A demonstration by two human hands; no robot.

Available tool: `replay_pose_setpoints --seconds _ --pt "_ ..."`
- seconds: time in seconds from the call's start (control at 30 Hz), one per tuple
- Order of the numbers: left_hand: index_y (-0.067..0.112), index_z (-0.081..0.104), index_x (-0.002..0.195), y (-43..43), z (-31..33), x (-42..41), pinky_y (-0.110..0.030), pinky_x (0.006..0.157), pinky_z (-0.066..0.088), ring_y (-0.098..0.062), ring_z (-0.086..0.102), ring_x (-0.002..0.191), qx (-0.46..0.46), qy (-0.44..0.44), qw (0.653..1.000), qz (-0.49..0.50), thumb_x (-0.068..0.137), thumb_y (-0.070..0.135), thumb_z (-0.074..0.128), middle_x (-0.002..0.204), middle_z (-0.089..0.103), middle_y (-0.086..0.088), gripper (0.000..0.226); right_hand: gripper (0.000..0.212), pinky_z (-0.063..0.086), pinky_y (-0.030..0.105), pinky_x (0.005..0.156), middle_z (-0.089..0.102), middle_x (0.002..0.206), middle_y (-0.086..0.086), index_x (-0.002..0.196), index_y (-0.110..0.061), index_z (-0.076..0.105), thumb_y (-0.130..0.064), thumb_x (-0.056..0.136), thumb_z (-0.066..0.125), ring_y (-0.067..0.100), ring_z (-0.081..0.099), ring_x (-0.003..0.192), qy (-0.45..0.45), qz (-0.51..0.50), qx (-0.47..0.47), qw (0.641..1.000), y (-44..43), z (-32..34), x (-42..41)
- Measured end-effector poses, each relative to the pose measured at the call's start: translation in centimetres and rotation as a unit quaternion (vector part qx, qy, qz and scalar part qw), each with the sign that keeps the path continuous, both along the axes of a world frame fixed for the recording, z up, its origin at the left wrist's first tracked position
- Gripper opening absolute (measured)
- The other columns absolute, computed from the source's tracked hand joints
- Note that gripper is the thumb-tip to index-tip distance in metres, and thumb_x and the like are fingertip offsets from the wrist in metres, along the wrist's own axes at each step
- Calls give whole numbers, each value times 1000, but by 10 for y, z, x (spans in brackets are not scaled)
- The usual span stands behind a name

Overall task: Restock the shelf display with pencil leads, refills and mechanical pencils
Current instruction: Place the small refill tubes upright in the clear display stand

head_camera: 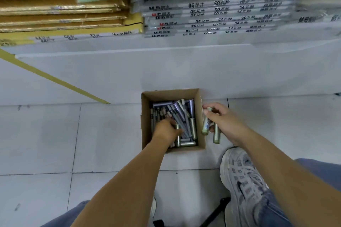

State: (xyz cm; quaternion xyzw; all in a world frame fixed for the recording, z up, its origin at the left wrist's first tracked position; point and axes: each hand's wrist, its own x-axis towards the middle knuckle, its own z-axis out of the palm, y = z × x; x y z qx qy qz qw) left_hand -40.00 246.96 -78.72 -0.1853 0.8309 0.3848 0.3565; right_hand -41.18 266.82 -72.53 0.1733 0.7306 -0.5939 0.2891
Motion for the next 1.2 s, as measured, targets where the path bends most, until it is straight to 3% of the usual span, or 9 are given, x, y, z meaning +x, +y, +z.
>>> replay_pose_setpoints --seconds 0.17,0.27,0.37,0.43,0.5,0.57,0.87,1.03,1.2 --pt "15 61 114 4 -10 -1 -19 66 48 -11 60 76 1 26 1000 2 88 17 72 87 63 3 28 11 47 11 53 61 100 -5 98 -41 62 -32 93 61 12 61 86 7 12 27 1000 -3 -1 -3" --pt "23 61 123 1 -8 -7 -14 52 46 -8 61 69 67 81 990 95 94 16 63 90 65 6 30 10 44 7 52 60 102 -6 102 -40 61 -33 95 59 9 59 89 9 10 28 1000 -5 -1 -2" --pt "29 50 140 -1 -7 -22 -16 47 46 -14 59 66 89 95 979 157 100 17 52 98 65 1 41 12 45 18 67 61 103 -7 106 -38 61 -34 95 57 9 59 95 4 6 31 999 -5 -3 -2" --pt "25 39 151 1 -7 -32 -19 64 50 -19 63 85 71 76 986 128 103 20 49 123 60 -7 49 14 44 22 72 61 104 -8 107 -38 61 -34 95 57 9 59 98 2 5 32 999 -4 -6 -1" --pt "21 36 153 5 -9 -36 -29 94 49 -26 57 119 50 71 991 98 103 23 50 151 41 -9 51 13 42 20 71 61 103 -9 106 -40 61 -33 95 58 7 59 97 6 4 33 999 -3 -6 0" --pt "18 43 149 10 -13 -38 -34 106 43 -27 51 128 45 81 991 98 101 25 56 155 34 -9 50 13 42 19 68 60 100 -11 105 -40 61 -33 95 58 5 59 94 5 -1 37 999 -5 -6 -1" --pt "16 64 128 24 -24 -27 -29 88 50 -11 59 96 62 100 983 142 88 22 74 125 65 -4 42 15 39 14 65 60 99 -9 108 -36 61 -32 94 59 1 58 89 0 1 29 1000 -4 -7 -2" --pt "19 64 114 26 -24 -26 -25 81 47 -16 59 97 95 82 979 162 87 16 75 107 62 4 30 16 40 14 65 60 99 -9 110 -36 61 -32 94 59 2 58 89 1 2 29 1000 -3 -7 -2" --pt "23 62 108 19 -10 -17 -18 69 47 -13 62 93 173 70 959 212 91 14 70 108 66 0 21 21 42 5 56 57 101 -13 111 -37 59 -34 91 64 -3 58 84 9 -7 40 999 -3 -2 -3"
